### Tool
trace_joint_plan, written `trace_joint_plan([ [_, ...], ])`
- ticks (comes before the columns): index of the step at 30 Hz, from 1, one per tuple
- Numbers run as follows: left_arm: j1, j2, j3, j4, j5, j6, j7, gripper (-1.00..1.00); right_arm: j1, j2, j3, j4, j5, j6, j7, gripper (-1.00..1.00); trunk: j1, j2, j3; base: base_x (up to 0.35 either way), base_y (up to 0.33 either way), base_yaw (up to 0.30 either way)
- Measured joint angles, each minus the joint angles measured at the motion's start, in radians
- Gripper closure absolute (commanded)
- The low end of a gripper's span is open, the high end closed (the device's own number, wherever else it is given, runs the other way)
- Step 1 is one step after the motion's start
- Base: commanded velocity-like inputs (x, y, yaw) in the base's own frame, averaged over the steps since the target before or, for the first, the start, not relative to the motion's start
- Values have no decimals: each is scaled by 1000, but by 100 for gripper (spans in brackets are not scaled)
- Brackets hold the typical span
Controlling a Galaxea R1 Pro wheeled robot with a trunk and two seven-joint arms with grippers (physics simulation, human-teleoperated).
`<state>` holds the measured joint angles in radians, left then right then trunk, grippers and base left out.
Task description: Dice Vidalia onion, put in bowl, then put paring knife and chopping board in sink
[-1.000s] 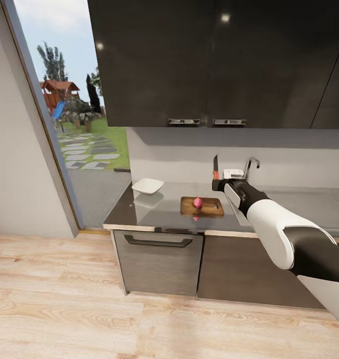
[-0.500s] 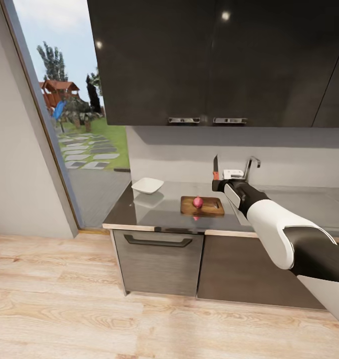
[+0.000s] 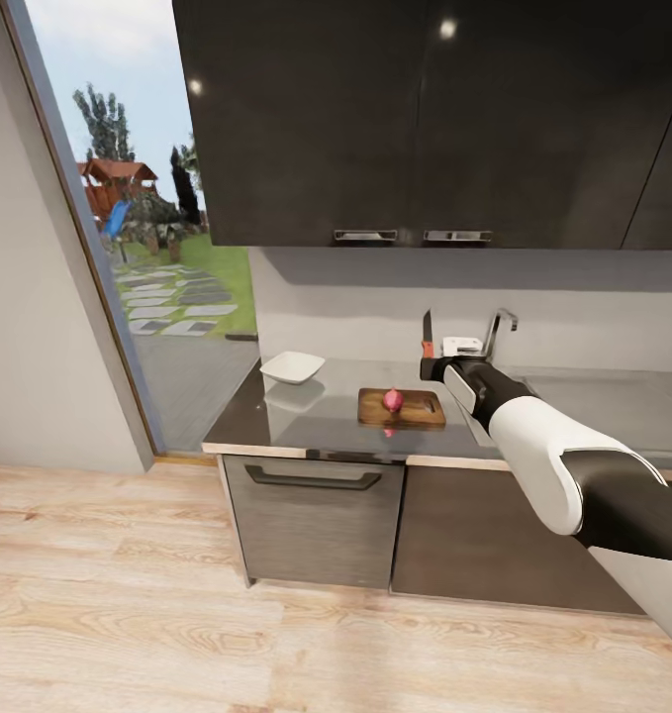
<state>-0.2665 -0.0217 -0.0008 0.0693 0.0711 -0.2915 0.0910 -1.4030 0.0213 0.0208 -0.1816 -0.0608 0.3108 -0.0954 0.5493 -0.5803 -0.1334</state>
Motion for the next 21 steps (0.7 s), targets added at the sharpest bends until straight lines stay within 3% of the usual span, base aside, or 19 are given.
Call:
trace_joint_plan([
  [3,0,0,0,0,0,0,1,-100,0,0,0,6,0,0,0,100,0,0,0,0,0,0],
  [21,0,1,0,0,0,0,1,-100,0,3,0,12,0,-2,0,100,69,-126,-57,0,0,0],
])
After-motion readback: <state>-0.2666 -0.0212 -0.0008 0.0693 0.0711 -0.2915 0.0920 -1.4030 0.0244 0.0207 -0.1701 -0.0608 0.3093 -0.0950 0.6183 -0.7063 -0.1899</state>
